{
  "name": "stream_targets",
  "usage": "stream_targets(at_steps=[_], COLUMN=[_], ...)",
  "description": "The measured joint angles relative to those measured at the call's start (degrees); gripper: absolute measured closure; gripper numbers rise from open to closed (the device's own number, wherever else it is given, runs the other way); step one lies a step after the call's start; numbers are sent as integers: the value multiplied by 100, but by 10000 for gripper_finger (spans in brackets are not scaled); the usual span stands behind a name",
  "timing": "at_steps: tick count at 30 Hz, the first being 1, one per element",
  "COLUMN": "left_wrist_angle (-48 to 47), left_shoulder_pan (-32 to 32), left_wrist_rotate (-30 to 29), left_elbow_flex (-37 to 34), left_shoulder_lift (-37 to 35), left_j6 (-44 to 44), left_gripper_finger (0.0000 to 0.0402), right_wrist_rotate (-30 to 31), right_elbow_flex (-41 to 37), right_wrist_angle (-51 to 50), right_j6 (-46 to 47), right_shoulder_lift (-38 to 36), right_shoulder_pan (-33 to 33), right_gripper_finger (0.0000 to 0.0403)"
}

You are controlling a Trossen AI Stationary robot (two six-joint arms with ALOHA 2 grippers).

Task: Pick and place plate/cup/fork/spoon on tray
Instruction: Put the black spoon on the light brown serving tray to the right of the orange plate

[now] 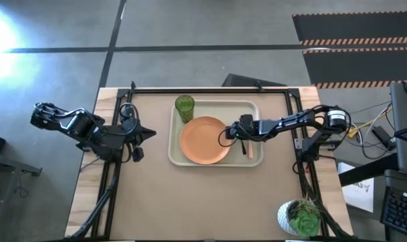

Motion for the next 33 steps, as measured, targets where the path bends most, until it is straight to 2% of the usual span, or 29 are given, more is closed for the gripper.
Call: stream_targets(at_steps=[10, 19, 27, 33], left_wrist_angle=[-1, -3, -6, -10], left_shoulder_pan=[0, 0, 0, 0], left_wrist_rotate=[0, 0, 1, 2], left_elbow_flex=[0, 0, 0, 0], left_shoulder_lift=[0, 0, 0, 0], left_j6=[0, 13, 17, 26], left_gripper_finger=[402, 402, 402, 402], right_wrist_rotate=[371, 523, 487, 439], right_elbow_flex=[44, 324, 981, 1180], right_wrist_angle=[-40, -95, -2026, -2359], right_j6=[468, 336, 440, 451], right_shoulder_lift=[2, -35, -39, -44], right_shoulder_pan=[115, 368, 476, 624], right_gripper_finger=[394, 394, 394, 394])
